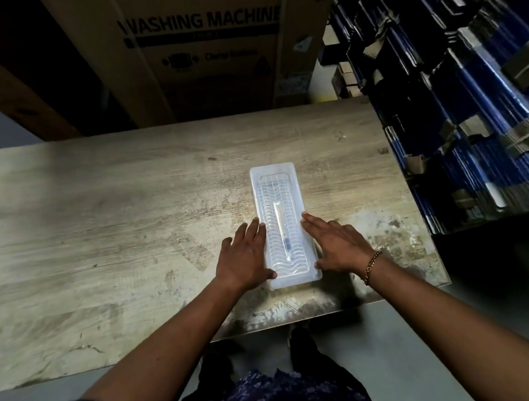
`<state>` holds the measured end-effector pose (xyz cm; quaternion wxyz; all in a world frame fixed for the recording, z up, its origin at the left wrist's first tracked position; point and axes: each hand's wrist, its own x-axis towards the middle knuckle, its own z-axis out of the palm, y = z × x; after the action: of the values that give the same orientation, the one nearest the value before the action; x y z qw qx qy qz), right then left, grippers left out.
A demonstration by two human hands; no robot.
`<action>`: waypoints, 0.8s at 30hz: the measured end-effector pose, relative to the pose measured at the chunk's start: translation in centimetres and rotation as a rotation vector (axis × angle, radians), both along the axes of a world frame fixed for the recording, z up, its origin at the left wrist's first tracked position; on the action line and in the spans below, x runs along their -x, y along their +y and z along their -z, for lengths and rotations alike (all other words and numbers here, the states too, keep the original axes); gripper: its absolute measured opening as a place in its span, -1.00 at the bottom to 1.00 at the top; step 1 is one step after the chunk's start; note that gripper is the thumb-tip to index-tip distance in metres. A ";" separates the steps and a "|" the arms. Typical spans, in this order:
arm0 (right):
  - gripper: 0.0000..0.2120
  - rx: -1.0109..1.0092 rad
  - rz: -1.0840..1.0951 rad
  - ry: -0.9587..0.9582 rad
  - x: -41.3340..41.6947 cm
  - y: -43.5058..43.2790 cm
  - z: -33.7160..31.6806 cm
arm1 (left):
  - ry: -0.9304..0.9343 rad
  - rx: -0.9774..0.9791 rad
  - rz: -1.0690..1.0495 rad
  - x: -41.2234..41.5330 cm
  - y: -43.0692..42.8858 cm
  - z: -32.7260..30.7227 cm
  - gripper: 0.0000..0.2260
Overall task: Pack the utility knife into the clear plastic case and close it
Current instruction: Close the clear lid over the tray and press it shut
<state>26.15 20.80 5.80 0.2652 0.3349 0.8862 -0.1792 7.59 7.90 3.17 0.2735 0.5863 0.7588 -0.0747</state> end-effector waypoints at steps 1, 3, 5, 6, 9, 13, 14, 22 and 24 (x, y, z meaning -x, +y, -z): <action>-0.03 -0.015 -0.010 -0.004 0.2 0.0 -0.1 | 0.010 -0.005 0.008 0.0 0.1 -0.1 0.03; -0.07 -0.032 -0.007 0.019 0.8 0.3 -0.4 | 0.014 -0.017 0.010 0.3 0.5 -0.3 0.06; -0.09 -0.050 0.015 0.081 1.7 1.2 -1.1 | -0.012 -0.021 -0.002 1.1 1.4 -0.7 0.11; -0.08 -0.069 0.023 0.107 2.4 1.8 -1.3 | -0.016 -0.031 -0.002 1.6 2.1 -0.9 0.14; 0.07 -0.111 0.017 0.090 4.4 4.2 -2.0 | 0.005 -0.058 0.011 3.4 4.6 -1.6 0.17; 0.20 -0.127 -0.033 -0.003 6.5 6.7 -2.0 | 0.050 -0.027 0.050 5.0 7.4 -1.7 0.22; 0.22 -0.130 -0.041 -0.021 6.7 7.1 -1.9 | 0.059 -0.014 0.060 5.2 7.8 -1.5 0.23; 0.24 -0.089 -0.052 -0.100 7.5 8.0 -1.5 | 0.073 0.050 0.072 5.6 8.9 -0.9 0.24; 0.25 -0.060 -0.043 -0.113 7.7 8.1 -1.5 | 0.072 0.059 0.072 5.5 9.2 -0.9 0.25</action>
<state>18.48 28.92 7.30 0.3087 0.3333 0.8816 -0.1277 2.09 17.12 4.10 0.2603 0.6017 0.7442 -0.1279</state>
